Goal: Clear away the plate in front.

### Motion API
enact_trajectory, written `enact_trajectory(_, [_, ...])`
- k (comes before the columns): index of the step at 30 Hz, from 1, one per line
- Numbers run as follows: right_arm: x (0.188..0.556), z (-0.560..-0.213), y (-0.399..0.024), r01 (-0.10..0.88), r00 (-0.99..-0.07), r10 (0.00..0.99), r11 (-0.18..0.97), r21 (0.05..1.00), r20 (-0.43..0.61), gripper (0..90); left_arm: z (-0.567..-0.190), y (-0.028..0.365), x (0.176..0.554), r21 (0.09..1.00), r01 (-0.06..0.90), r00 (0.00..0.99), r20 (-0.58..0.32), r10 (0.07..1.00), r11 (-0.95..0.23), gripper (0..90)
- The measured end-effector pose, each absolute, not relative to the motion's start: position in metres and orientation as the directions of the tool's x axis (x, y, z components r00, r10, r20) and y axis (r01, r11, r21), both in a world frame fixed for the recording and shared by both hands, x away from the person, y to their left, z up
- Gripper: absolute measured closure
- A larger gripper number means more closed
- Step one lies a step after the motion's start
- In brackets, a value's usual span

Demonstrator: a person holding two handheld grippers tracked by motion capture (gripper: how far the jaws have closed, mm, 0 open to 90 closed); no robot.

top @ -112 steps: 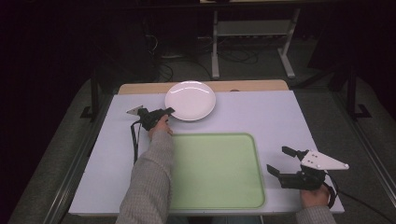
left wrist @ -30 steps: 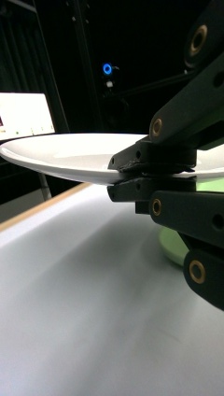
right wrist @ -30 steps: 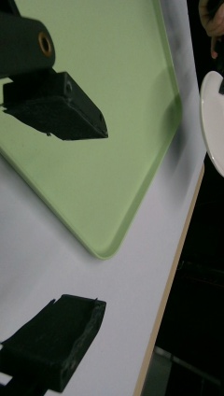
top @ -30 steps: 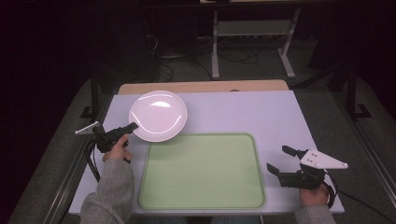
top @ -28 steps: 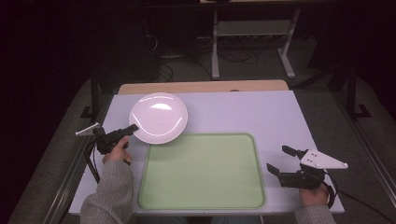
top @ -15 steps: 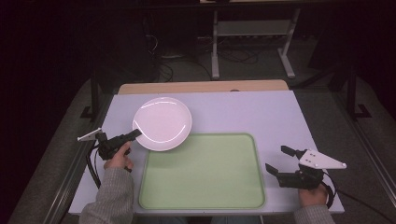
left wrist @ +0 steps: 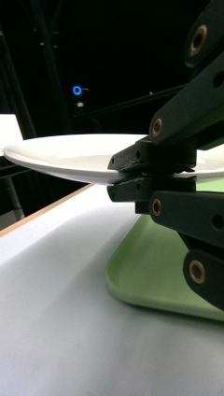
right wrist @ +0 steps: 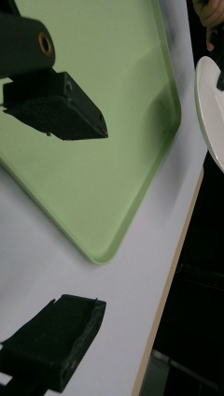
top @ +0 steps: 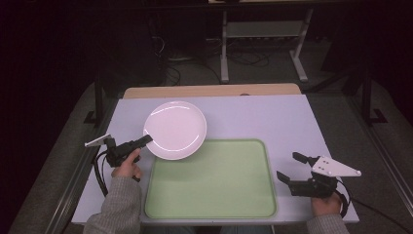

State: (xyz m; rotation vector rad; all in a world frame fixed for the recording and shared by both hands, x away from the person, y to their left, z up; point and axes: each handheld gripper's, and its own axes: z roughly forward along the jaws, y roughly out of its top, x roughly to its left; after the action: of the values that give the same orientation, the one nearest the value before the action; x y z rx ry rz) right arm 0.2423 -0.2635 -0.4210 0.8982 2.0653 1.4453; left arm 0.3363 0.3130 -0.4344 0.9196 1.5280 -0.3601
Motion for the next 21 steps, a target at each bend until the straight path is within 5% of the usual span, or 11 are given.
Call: enact_trajectory(21, [0.242, -0.421, -0.263, 0.248, -0.682, 0.731, 0.238, 0.939, -0.005, 13.5, -0.42, 0.267, 0.324, 0.36, 0.815, 0.188, -0.905, 0.381, 0.453, 86.1])
